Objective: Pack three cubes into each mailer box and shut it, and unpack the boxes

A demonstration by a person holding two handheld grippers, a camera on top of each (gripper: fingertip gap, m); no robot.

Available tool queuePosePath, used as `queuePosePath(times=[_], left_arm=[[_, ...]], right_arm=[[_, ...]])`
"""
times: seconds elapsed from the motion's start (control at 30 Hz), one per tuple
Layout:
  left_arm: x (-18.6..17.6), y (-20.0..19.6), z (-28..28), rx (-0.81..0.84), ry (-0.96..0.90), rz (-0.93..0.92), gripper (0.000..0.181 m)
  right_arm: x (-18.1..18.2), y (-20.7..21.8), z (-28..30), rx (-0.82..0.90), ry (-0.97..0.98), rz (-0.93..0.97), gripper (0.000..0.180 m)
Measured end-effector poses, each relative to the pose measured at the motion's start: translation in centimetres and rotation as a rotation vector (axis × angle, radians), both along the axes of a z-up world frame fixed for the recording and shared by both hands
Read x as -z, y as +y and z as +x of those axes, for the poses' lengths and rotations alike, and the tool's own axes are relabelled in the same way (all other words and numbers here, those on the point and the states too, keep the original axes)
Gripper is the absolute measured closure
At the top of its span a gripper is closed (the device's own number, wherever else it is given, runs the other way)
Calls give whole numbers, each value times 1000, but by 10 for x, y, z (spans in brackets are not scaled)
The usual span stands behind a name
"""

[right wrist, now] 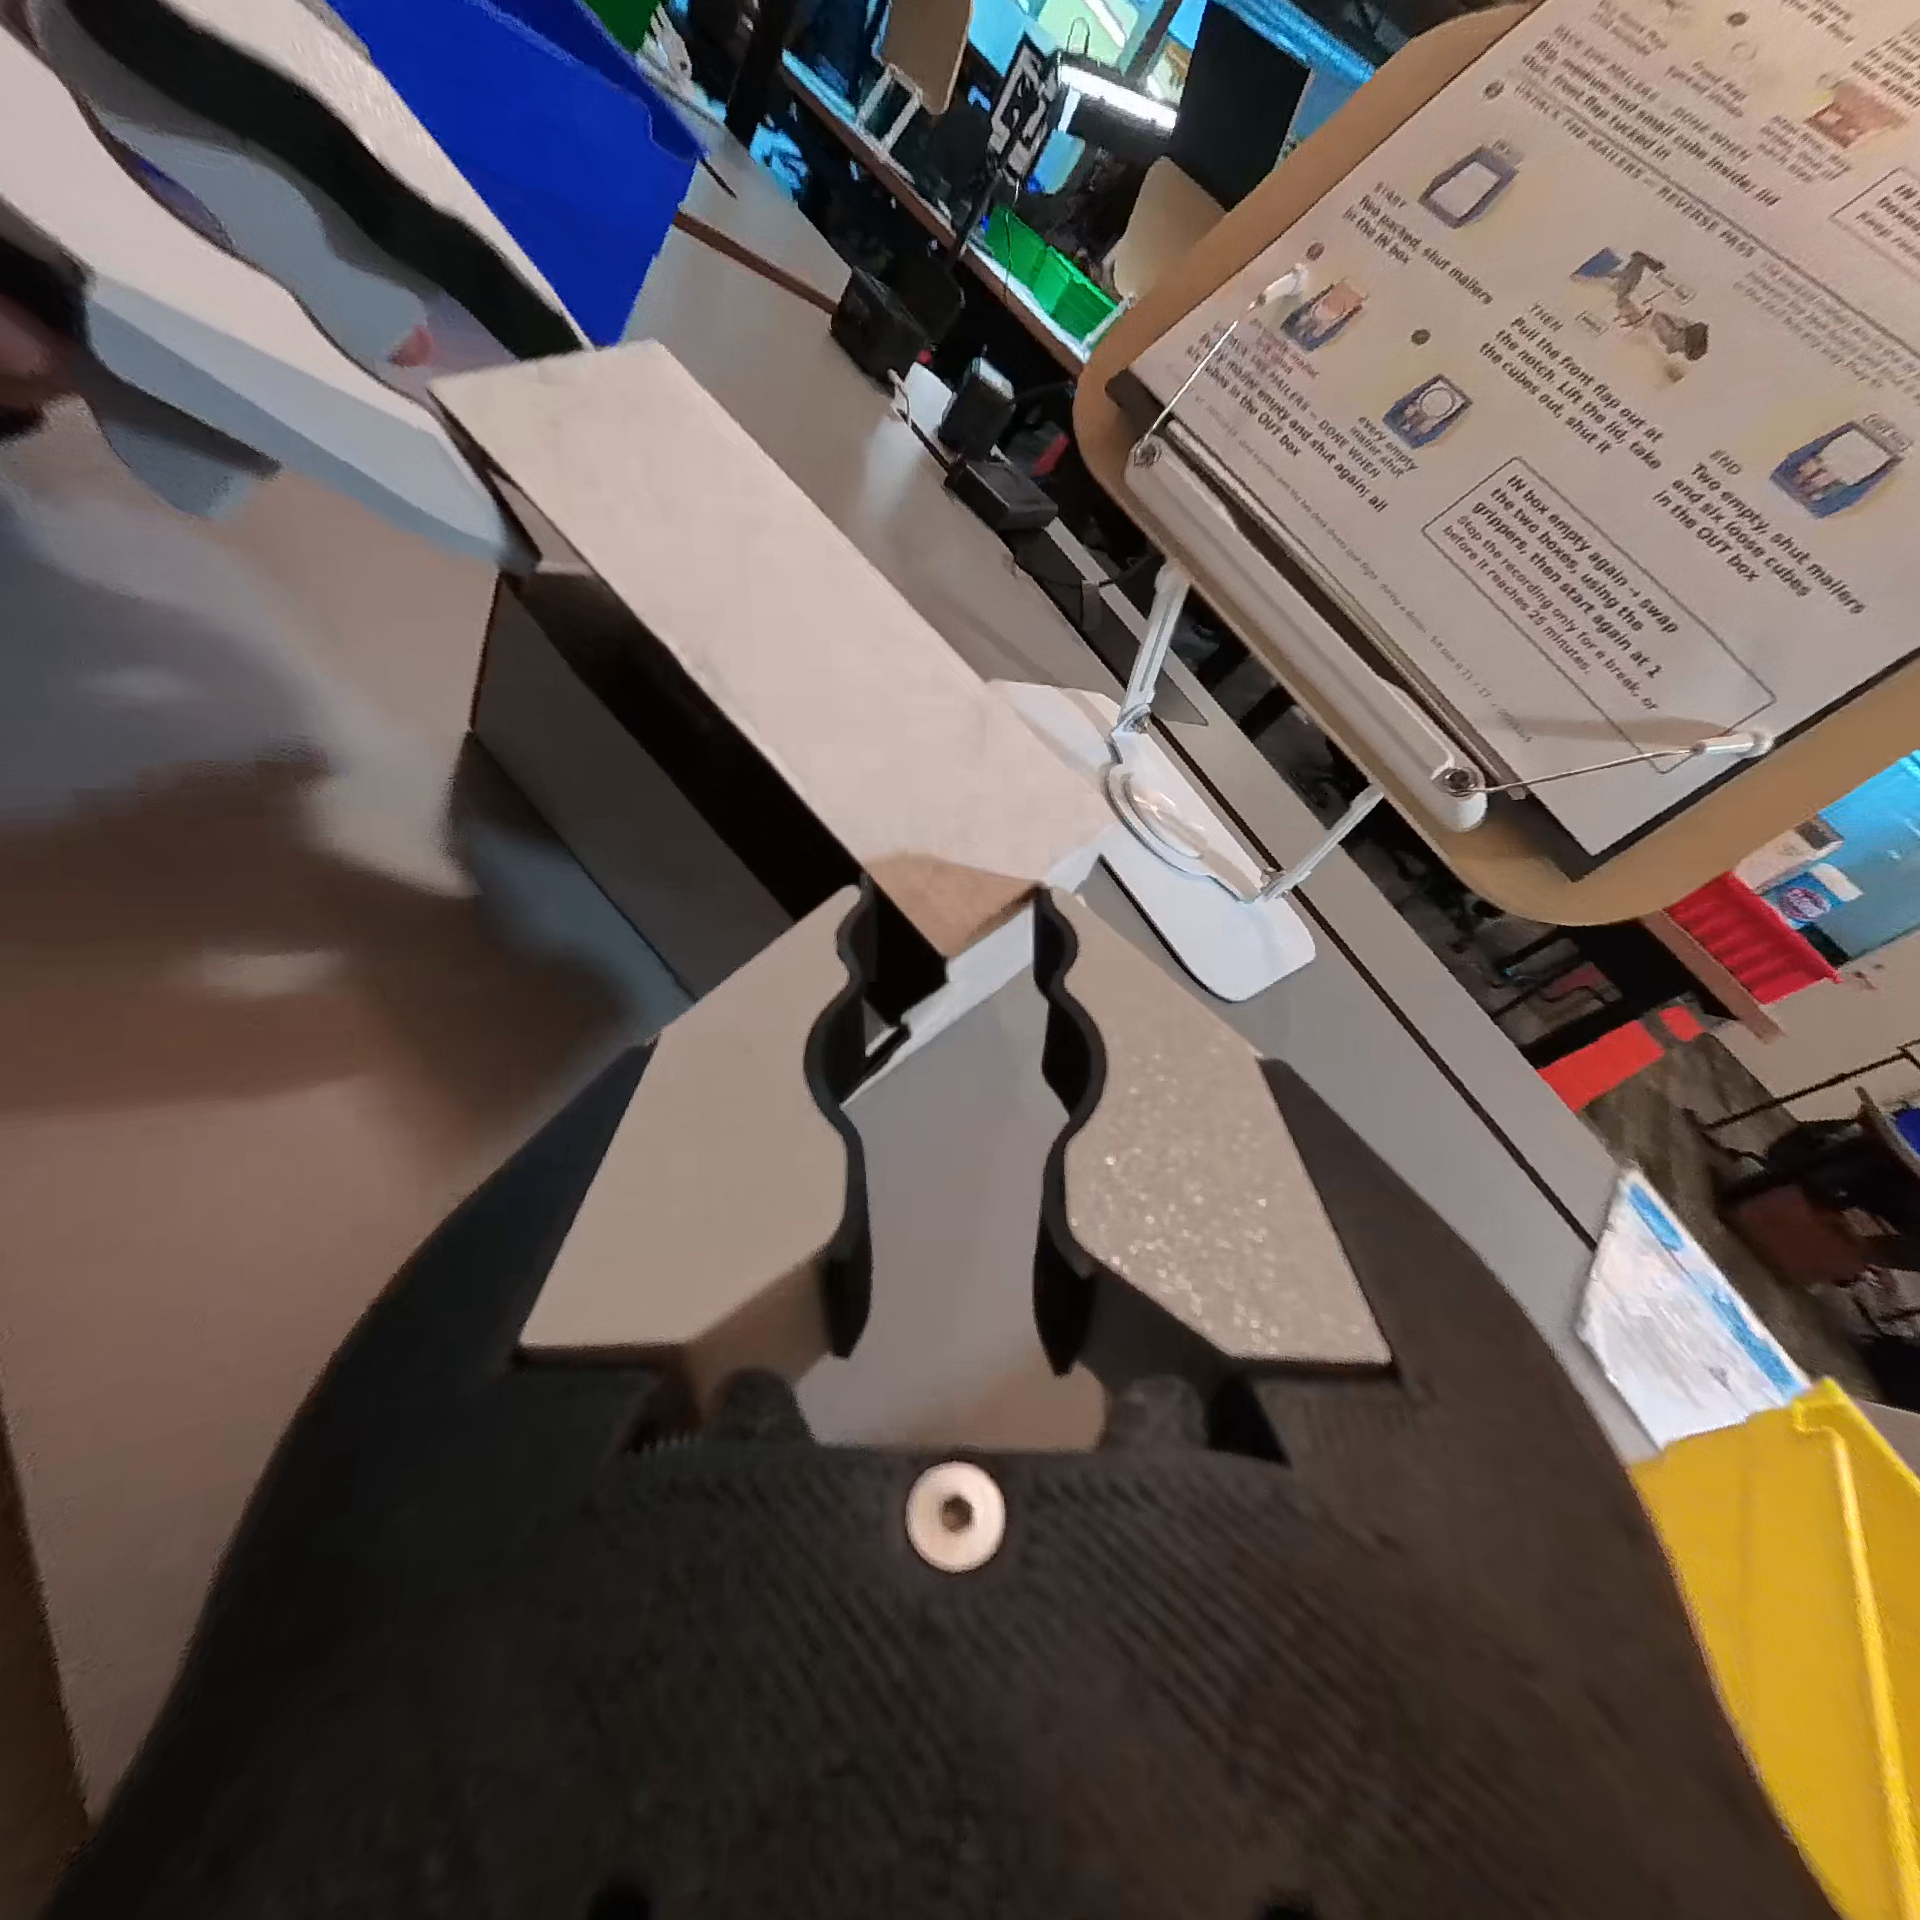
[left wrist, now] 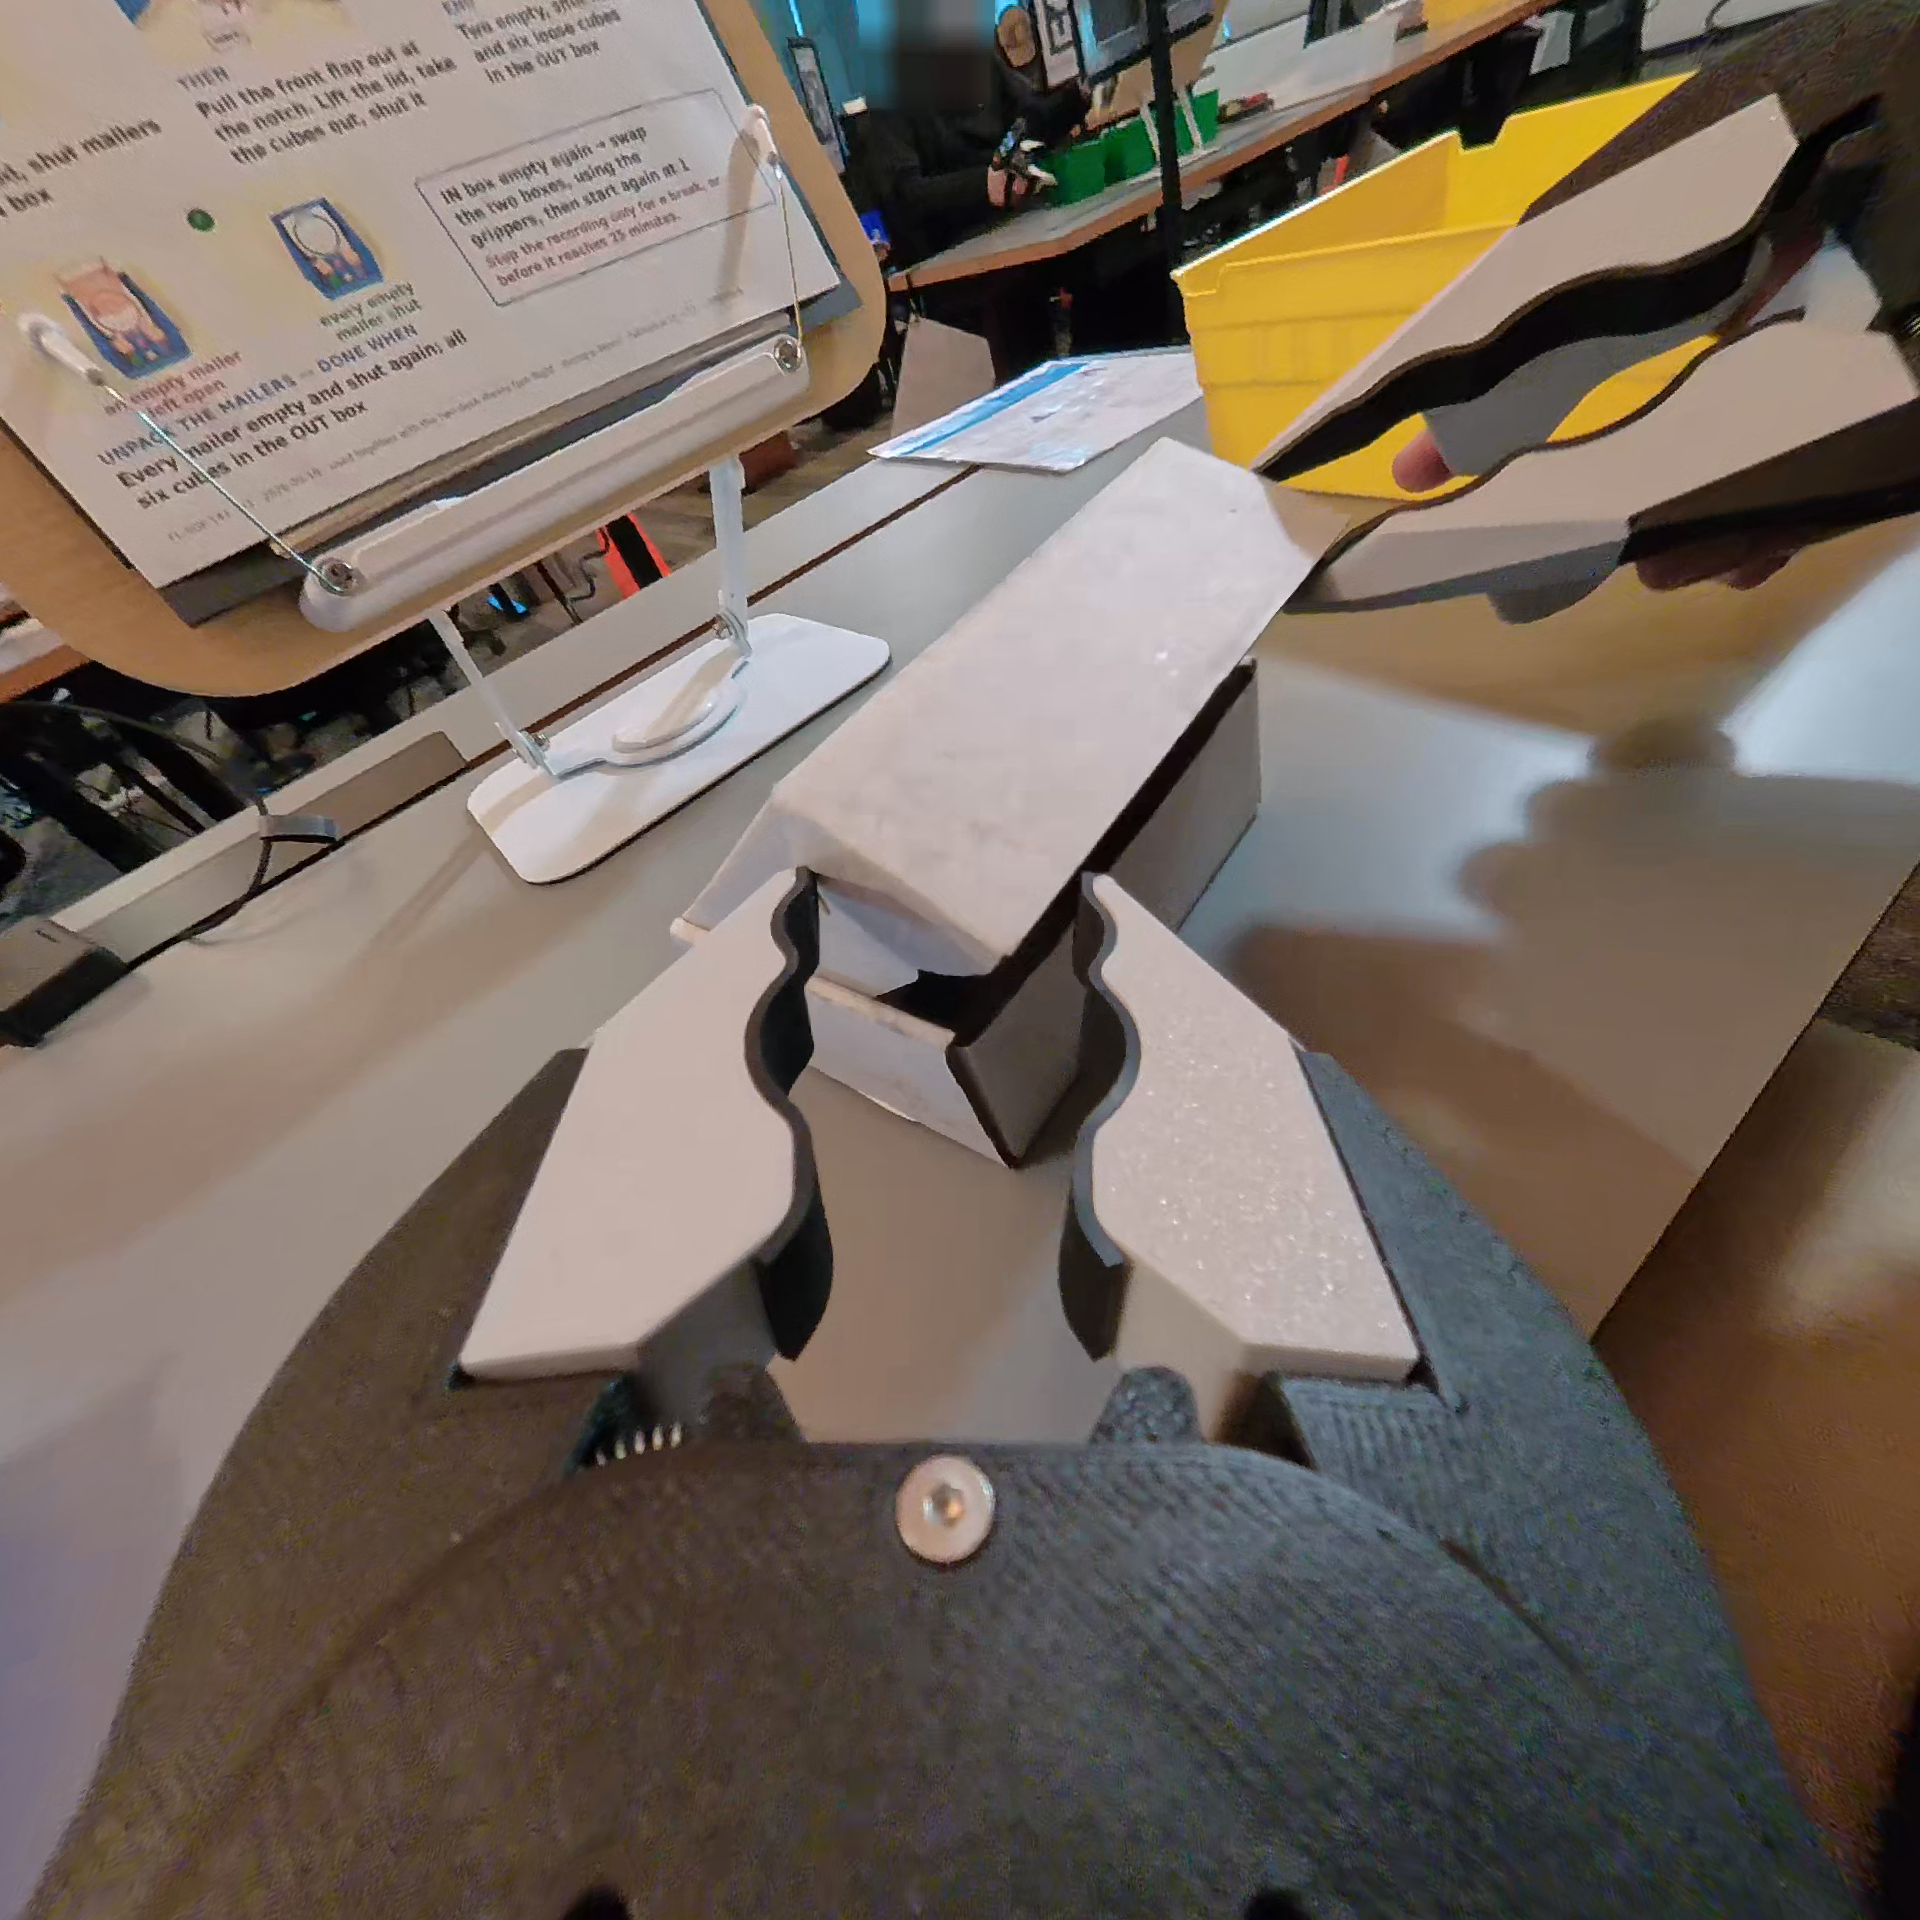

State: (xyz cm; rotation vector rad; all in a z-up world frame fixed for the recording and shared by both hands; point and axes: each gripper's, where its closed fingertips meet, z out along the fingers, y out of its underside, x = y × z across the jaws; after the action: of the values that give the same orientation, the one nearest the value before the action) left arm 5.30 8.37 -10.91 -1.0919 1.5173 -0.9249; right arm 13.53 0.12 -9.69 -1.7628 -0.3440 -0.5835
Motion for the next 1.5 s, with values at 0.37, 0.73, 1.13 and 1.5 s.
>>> queuePosePath(times=[0.37, 0.73, 1.13, 1.5], left_arm=[[-9, 1, 2, -10, -48, 9, 158], [-6, 3, 3, -21, -13, 19, 161], [15, -1, 3, 7, 113, -18, 165], [21, 4, 4, -19, 134, 6, 161]], right_arm=[[-18, -11, 7, 0, 334, 30, 169], [-14, -13, 6, 22, 325, -8, 170], [3, -12, 2, 1, 367, -88, 170], [10, -11, 5, 14, 325, -101, 169]])
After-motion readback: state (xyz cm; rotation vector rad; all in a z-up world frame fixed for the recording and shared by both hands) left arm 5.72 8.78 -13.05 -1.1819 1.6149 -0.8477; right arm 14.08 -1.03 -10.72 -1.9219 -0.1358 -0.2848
